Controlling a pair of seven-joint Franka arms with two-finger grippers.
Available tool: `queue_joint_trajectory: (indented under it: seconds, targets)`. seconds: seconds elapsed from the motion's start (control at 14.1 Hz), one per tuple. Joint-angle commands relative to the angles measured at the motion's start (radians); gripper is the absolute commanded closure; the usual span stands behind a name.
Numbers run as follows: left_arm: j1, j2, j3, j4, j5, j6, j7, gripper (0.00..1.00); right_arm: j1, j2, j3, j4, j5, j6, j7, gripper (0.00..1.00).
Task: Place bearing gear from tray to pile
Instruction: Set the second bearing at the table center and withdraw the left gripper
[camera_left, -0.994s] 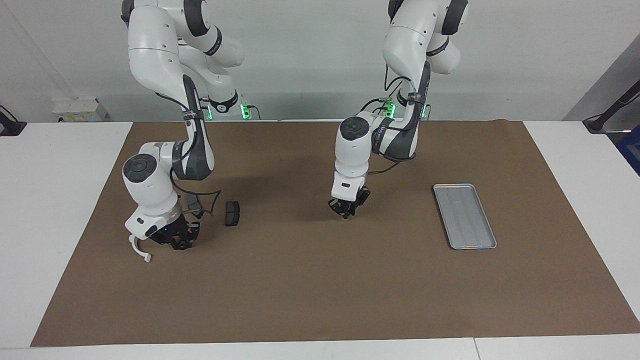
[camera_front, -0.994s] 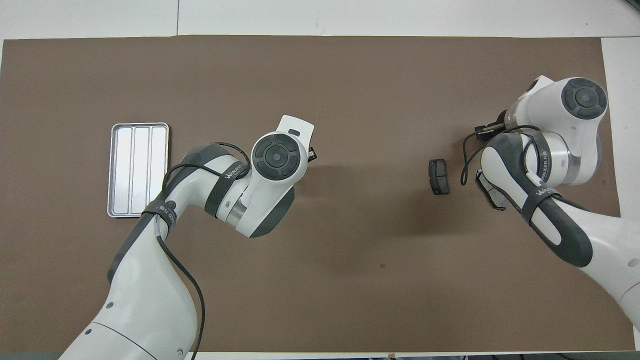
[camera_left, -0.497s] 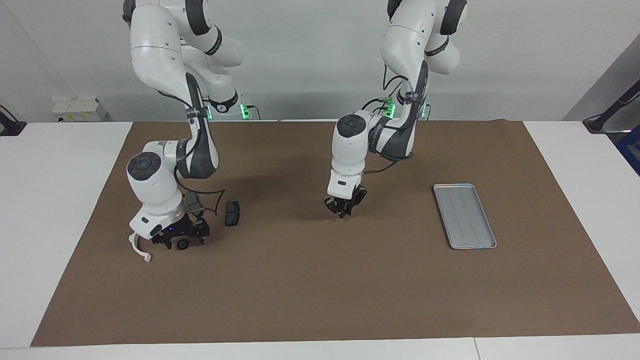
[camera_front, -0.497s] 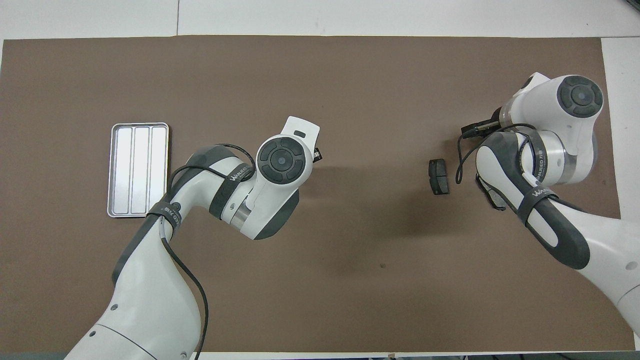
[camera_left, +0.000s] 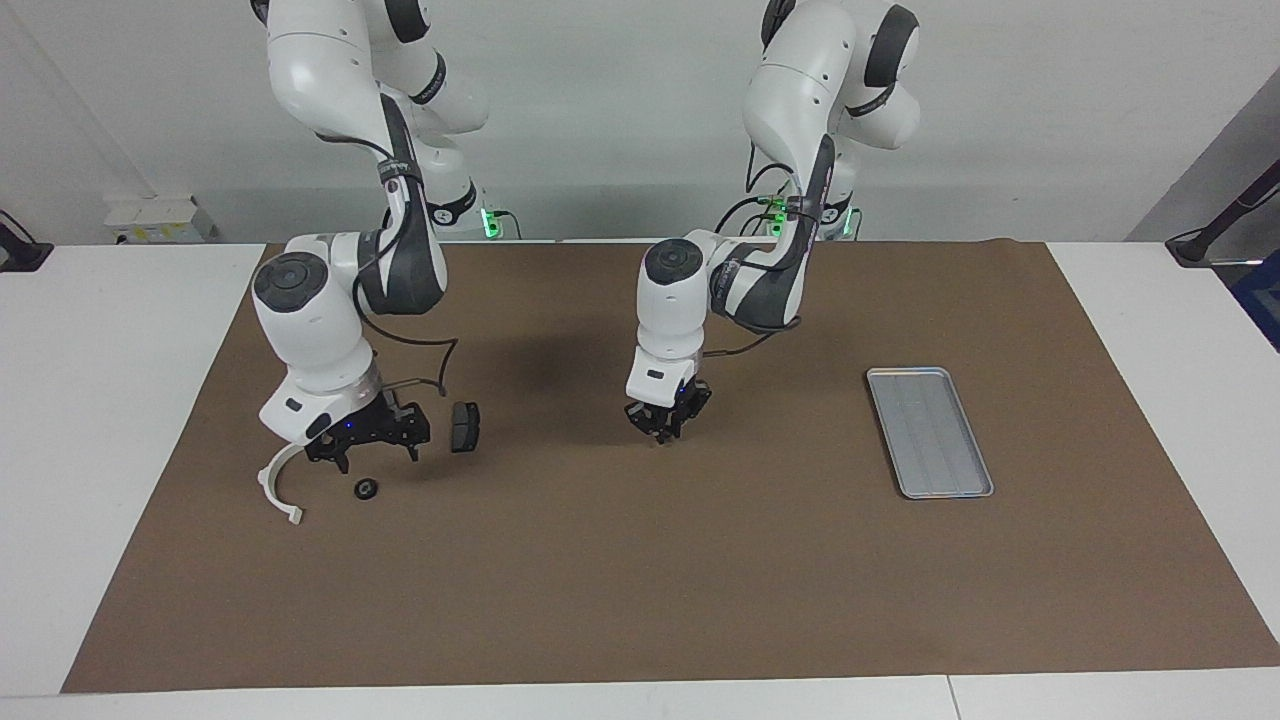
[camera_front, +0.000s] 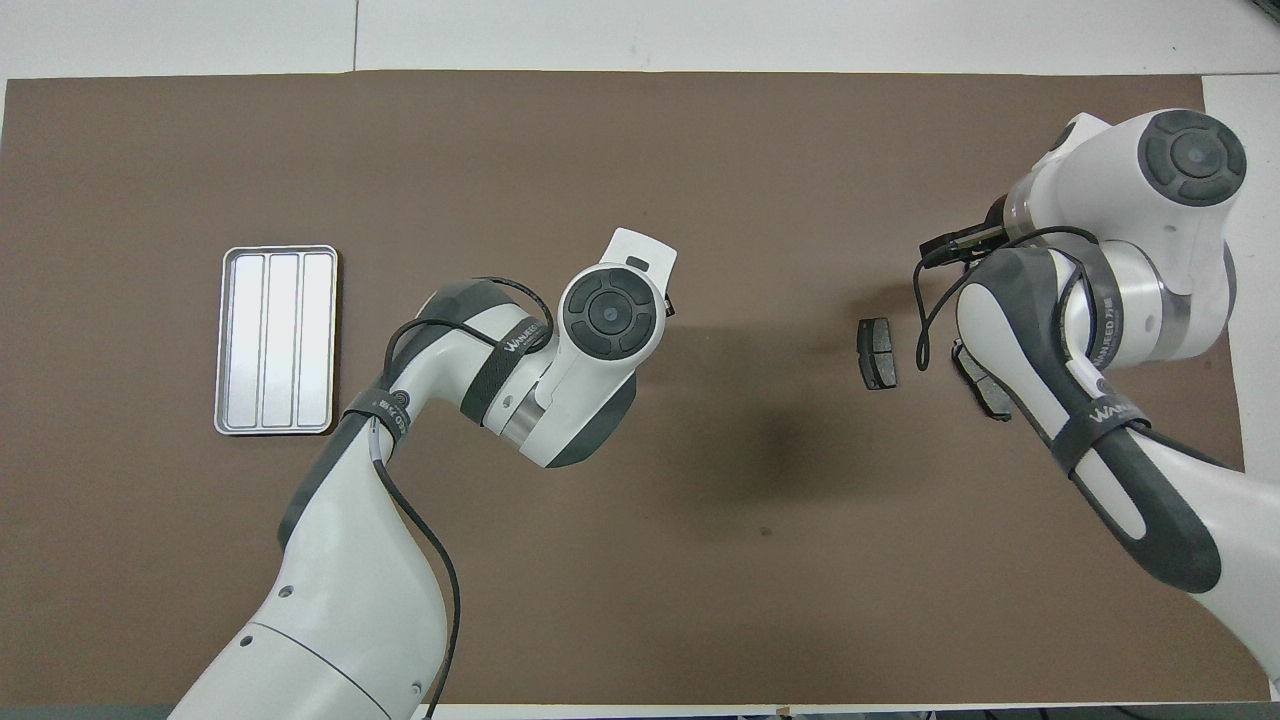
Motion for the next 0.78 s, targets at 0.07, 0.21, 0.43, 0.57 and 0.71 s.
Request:
queue_joint_trajectory:
  seconds: [0.07,0.21,0.43,0.57,0.71]
  targets:
    - [-0.02,0.018,0.02,0.019,0.014,-0.017,-0.017,1.0,0.022,-0.082,0.015,-0.003,0.019,-0.087,0.04,0.0]
    - [-0.02,0.018,0.02,-0.003,0.018,0.01,-0.017,0.81,0.049,-0.106,0.015,-0.003,0.018,-0.118,0.077,0.0]
    - [-0.02,0.018,0.02,-0.012,0.021,0.043,-0.013,0.12,0.062,-0.119,0.015,-0.003,0.019,-0.127,0.091,0.0]
    - [-0.02,0.018,0.021,-0.011,0.022,0.039,-0.009,0.0,0.063,-0.125,0.017,-0.003,0.019,-0.127,0.1,0.0]
    - [-0.017,0.015,0.024,0.002,0.047,0.024,-0.004,0.0,0.079,-0.128,0.017,-0.003,0.019,-0.129,0.109,0.0]
